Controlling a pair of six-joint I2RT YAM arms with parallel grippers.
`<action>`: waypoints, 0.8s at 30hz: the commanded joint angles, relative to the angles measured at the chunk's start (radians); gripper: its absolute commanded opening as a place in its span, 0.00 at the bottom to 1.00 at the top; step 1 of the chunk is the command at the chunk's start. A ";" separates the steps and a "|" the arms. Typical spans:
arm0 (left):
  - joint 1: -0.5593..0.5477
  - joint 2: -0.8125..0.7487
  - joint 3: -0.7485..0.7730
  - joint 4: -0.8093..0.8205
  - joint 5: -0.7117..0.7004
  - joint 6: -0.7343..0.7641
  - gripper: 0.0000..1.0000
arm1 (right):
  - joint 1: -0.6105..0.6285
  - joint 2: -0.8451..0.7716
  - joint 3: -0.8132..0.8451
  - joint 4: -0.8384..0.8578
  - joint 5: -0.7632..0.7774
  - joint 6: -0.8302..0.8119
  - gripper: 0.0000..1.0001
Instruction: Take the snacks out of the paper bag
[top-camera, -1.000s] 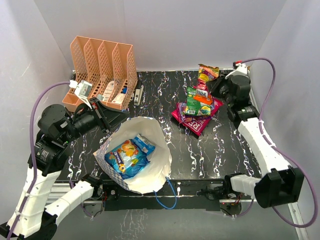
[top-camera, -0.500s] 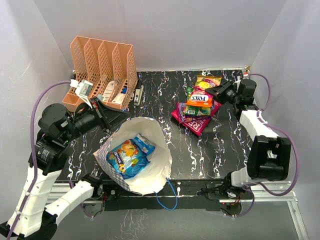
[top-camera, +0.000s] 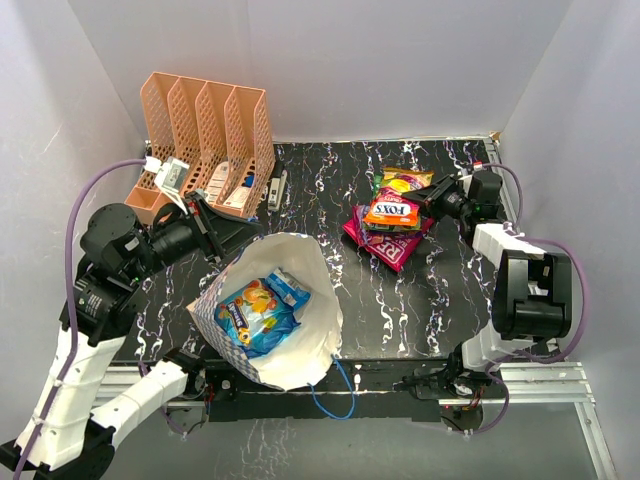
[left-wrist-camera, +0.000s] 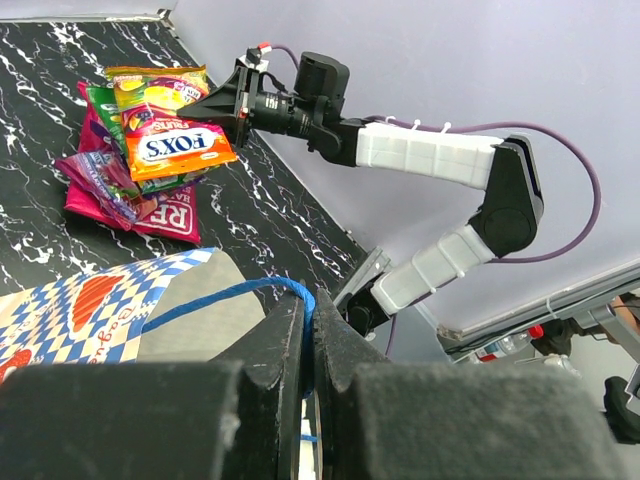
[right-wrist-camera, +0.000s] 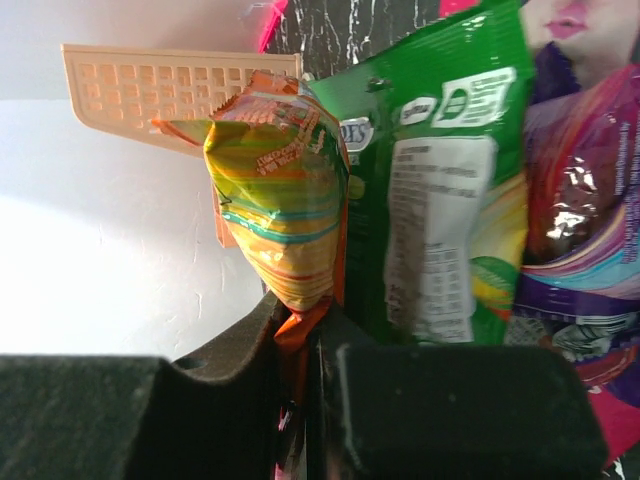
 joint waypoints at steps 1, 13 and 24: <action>-0.002 0.004 0.012 0.047 0.034 -0.008 0.00 | -0.025 0.016 0.003 0.103 -0.047 -0.016 0.12; -0.002 0.005 0.008 0.053 0.042 -0.012 0.00 | -0.063 0.048 0.014 0.050 -0.044 -0.108 0.27; -0.002 0.003 0.027 0.036 0.044 -0.005 0.00 | -0.066 -0.015 -0.005 -0.030 -0.022 -0.192 0.43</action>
